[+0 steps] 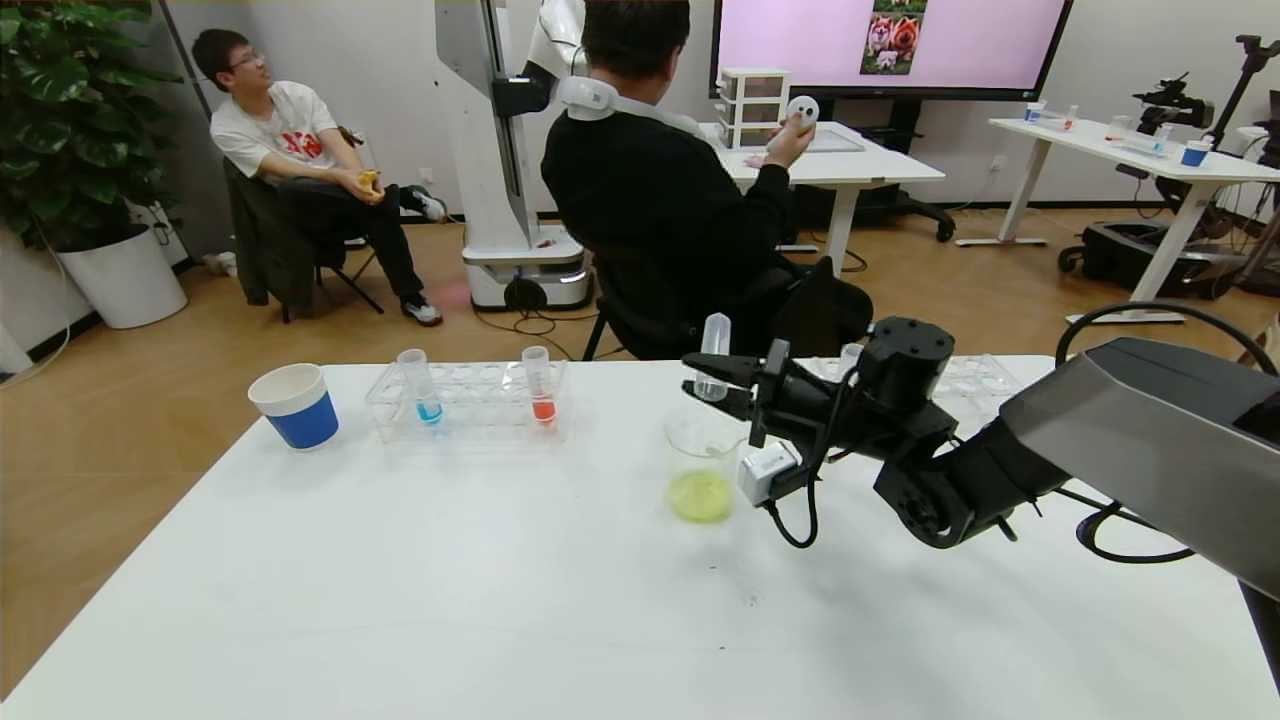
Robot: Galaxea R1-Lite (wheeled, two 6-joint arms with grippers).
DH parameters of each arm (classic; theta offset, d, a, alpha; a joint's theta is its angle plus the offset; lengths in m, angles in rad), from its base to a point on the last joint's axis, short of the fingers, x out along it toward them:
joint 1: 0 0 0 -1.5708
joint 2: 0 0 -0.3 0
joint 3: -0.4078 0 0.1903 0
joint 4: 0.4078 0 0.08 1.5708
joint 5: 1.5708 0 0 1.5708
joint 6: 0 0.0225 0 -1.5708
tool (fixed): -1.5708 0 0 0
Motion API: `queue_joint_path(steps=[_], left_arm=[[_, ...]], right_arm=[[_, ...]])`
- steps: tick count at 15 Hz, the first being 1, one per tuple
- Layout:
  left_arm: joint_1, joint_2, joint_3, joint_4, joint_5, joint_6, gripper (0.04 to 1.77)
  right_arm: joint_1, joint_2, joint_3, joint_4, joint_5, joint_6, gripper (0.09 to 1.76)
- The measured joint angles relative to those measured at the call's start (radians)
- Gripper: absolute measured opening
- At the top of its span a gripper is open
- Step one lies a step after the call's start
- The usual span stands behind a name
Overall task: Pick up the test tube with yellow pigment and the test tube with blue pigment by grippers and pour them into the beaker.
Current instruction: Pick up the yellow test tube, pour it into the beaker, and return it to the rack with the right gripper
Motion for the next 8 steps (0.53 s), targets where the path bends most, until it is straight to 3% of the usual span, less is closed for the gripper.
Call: queue_joint_path(steps=[8], left_arm=[[0.0, 0.0, 0.0, 0.0, 0.0, 0.0, 1.74]], right_arm=[[-0.031, -0.186, -0.024, -0.005, -0.135, 0.64, 0.52]])
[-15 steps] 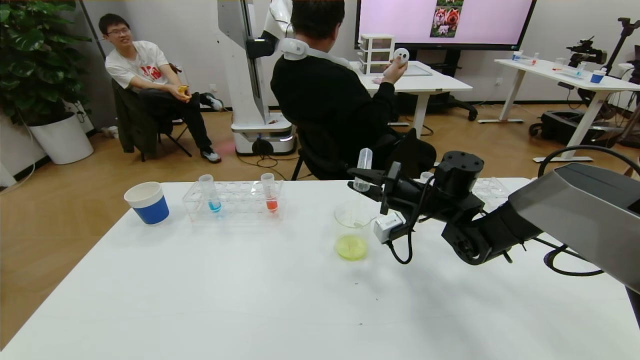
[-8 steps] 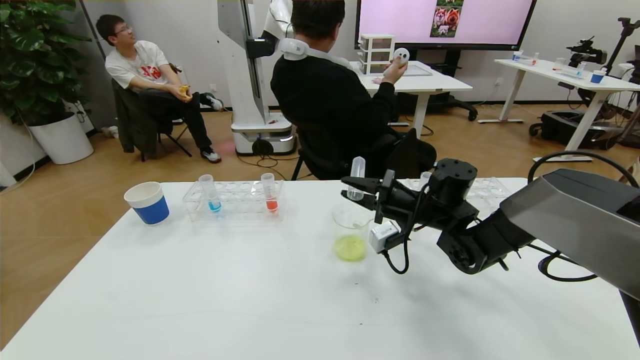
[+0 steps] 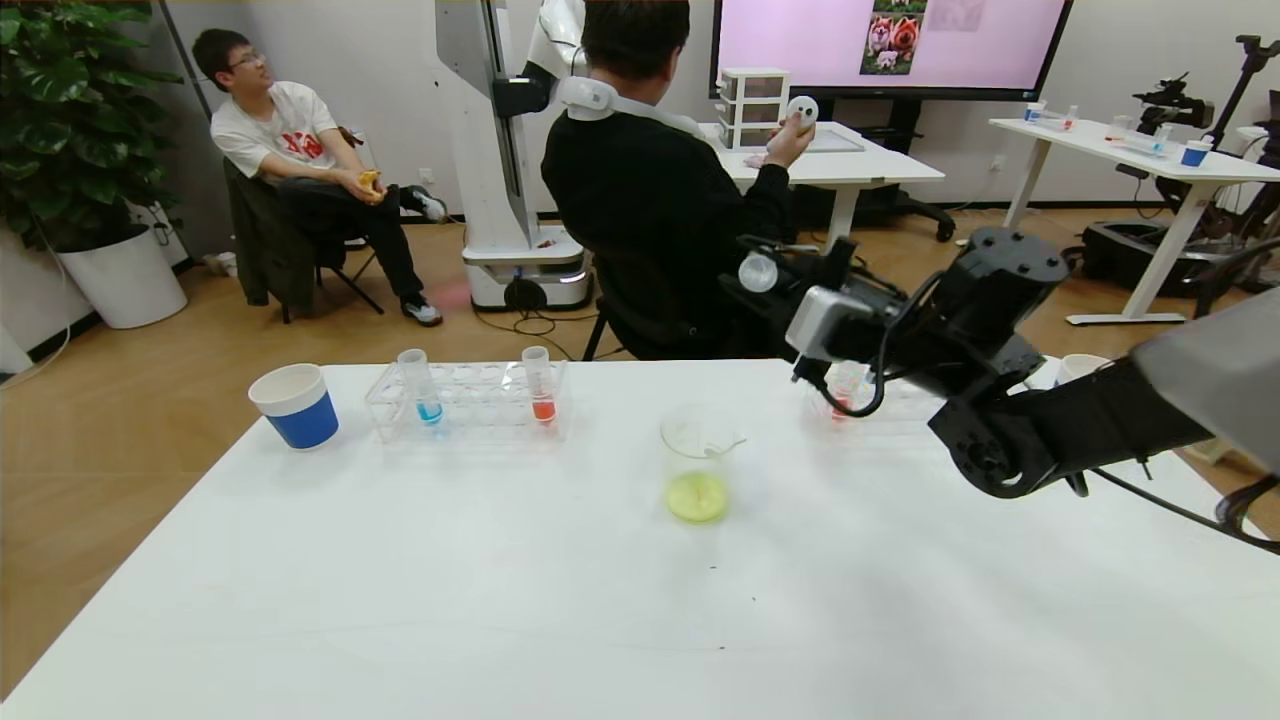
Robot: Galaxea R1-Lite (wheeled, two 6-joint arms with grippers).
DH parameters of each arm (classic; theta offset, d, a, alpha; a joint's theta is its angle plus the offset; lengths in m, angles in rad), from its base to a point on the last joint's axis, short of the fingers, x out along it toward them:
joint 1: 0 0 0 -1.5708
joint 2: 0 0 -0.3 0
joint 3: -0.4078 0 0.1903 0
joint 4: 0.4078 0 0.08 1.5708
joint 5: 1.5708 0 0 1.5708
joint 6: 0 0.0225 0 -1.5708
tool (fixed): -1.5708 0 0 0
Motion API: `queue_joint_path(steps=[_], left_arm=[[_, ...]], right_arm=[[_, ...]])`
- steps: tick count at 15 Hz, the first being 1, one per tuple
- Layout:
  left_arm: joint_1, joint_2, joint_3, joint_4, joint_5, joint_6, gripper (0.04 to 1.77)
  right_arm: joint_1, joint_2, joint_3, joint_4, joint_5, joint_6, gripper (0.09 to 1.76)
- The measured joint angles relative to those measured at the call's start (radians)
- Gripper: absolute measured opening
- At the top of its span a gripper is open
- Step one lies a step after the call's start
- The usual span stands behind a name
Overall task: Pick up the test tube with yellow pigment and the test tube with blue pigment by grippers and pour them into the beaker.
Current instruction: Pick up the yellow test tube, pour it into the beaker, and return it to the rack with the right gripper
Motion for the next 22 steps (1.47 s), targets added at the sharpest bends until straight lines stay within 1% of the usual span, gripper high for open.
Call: queue_joint_path(steps=[2, 6, 9, 12, 13, 14, 16, 18, 19, 20, 22], left_arm=[[0.0, 0.0, 0.0, 0.0, 0.0, 0.0, 1.74], [0.0, 0.0, 0.0, 0.0, 0.0, 0.0, 1.74], [0.0, 0.0, 0.0, 0.0, 0.0, 0.0, 1.74], [0.0, 0.0, 0.0, 0.0, 0.0, 0.0, 1.74], [0.0, 0.0, 0.0, 0.0, 0.0, 0.0, 1.74], [0.0, 0.0, 0.0, 0.0, 0.0, 0.0, 1.74], [0.0, 0.0, 0.0, 0.0, 0.0, 0.0, 1.74], [0.0, 0.0, 0.0, 0.0, 0.0, 0.0, 1.74], [0.0, 0.0, 0.0, 0.0, 0.0, 0.0, 1.74], [0.0, 0.0, 0.0, 0.0, 0.0, 0.0, 1.74], [0.0, 0.0, 0.0, 0.0, 0.0, 0.0, 1.74]], right_arm=[[-0.028, -0.044, -0.012, 0.0, -0.049, 0.123, 0.52], [-0.078, -0.114, 0.016, -0.001, -0.201, 0.389, 0.52], [-0.114, -0.166, 0.083, 0.005, -0.292, 0.613, 0.52], [-0.18, -0.21, 0.154, 0.025, -0.34, 0.834, 0.52], [-0.22, -0.22, 0.169, 0.062, -0.343, 0.879, 0.52], [-0.26, -0.23, 0.178, 0.126, -0.349, 0.91, 0.52], [-0.341, -0.256, 0.179, 0.287, -0.366, 0.96, 0.52], [-0.413, -0.292, 0.157, 0.451, -0.372, 1.022, 0.52], [-0.446, -0.306, 0.135, 0.514, -0.374, 1.033, 0.52], [-0.474, -0.317, 0.109, 0.566, -0.375, 1.037, 0.52], [-0.509, -0.334, 0.088, 0.59, -0.375, 1.037, 0.52]])
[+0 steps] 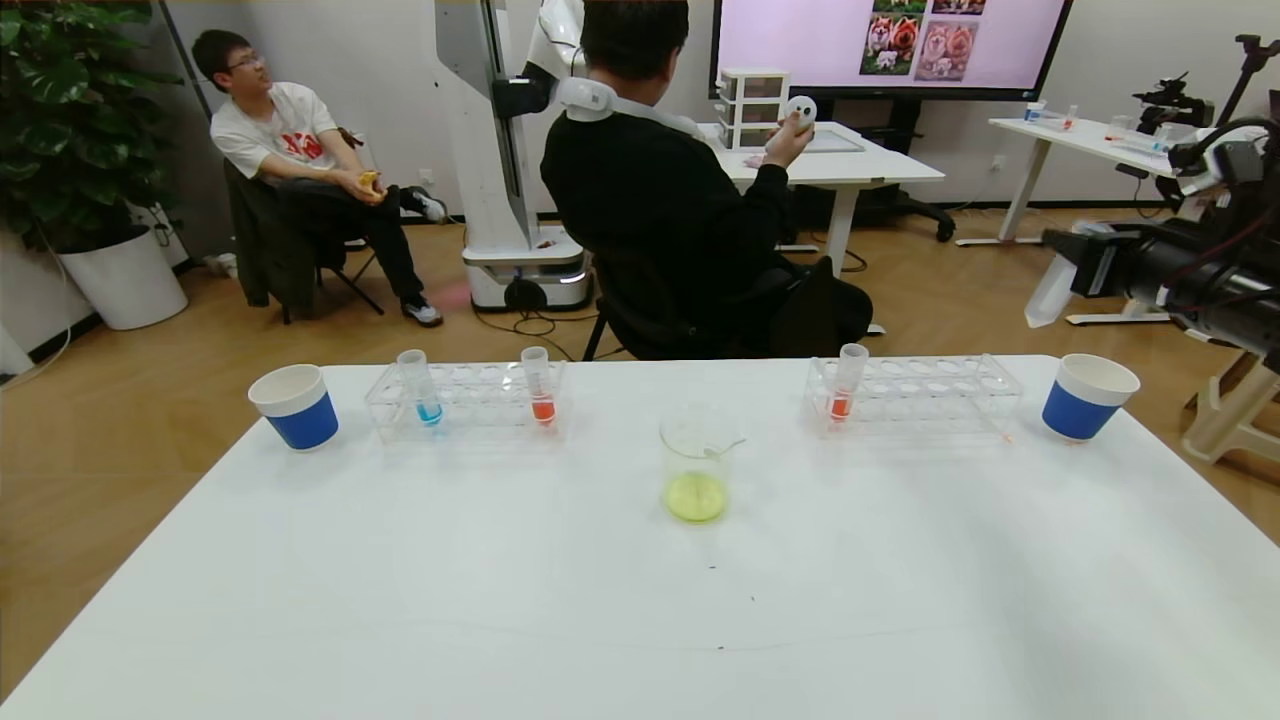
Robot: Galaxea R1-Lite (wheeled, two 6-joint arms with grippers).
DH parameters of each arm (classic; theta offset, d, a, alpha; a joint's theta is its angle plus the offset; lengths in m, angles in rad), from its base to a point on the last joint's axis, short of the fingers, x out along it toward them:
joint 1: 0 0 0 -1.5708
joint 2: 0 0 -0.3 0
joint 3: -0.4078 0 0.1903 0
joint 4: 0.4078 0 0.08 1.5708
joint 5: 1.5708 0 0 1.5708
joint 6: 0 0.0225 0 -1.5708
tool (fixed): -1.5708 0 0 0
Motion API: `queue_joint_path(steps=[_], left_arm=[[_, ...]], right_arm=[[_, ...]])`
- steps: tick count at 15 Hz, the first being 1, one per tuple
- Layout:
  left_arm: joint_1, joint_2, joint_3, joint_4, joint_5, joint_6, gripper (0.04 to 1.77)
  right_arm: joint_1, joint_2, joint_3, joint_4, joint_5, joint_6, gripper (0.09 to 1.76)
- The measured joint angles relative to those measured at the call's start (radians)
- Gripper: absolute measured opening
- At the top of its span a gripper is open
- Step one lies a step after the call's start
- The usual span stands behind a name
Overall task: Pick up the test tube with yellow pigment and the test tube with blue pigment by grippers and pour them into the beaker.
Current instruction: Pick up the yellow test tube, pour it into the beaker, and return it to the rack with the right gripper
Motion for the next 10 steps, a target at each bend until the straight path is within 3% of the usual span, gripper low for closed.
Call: queue_joint_path(steps=[10], left_arm=[[0.0, 0.0, 0.0, 0.0, 0.0, 0.0, 1.74]], right_arm=[[-0.176, 0.131, -0.15, 0.004, 0.006, -0.011, 0.52]])
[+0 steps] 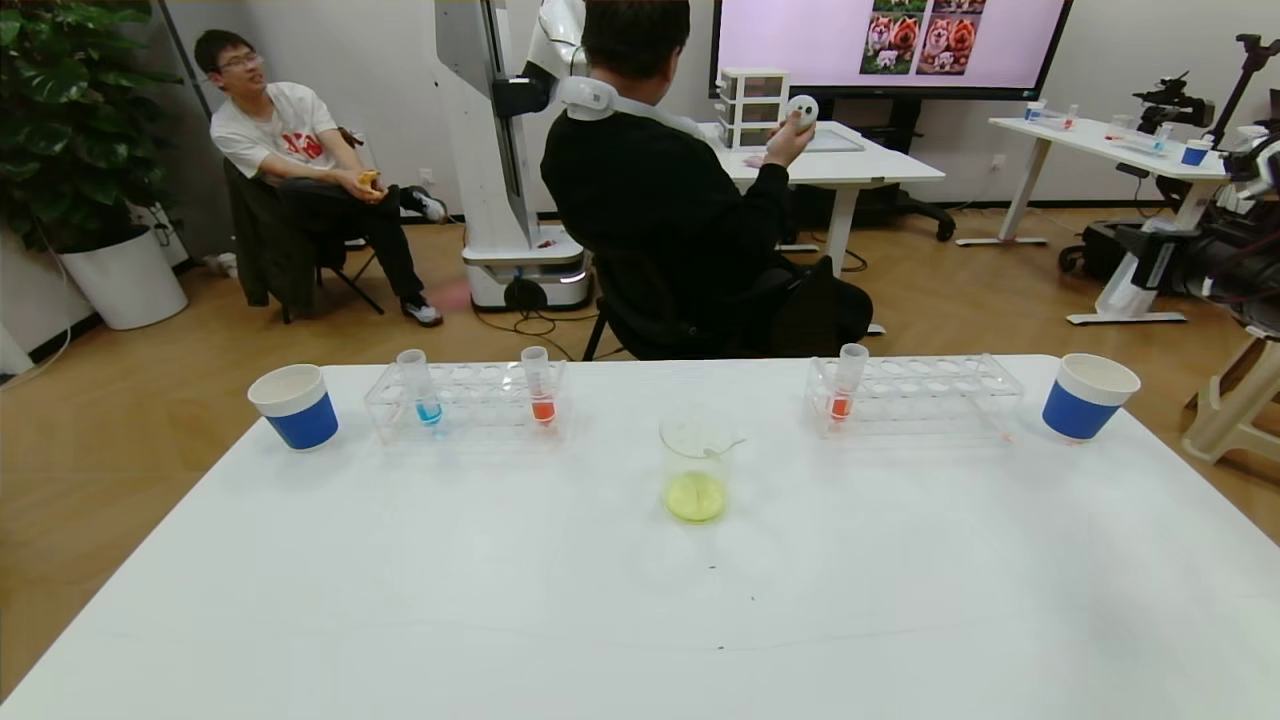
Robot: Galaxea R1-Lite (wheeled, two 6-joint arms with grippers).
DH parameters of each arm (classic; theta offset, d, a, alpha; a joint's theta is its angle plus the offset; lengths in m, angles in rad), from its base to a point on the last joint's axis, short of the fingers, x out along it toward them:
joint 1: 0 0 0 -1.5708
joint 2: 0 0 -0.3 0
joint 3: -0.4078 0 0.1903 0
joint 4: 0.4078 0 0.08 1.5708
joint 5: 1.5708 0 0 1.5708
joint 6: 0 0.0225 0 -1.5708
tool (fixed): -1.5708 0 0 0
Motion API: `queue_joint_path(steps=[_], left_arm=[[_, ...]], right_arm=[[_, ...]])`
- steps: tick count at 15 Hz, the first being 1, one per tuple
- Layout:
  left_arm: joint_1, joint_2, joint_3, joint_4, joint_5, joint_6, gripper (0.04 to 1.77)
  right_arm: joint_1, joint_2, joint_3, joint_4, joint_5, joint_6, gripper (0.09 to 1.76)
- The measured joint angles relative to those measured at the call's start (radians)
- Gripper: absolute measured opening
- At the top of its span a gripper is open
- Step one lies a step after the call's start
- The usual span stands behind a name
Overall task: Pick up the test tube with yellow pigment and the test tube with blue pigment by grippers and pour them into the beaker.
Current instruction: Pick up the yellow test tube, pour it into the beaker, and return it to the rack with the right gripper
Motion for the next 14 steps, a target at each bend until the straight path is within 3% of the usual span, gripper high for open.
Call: queue_joint_path(steps=[14], left_arm=[[0.0, 0.0, 0.0, 0.0, 0.0, 0.0, 1.74]], right_arm=[[-0.059, 0.192, -0.02, -0.053, -0.004, -0.041, 0.52]])
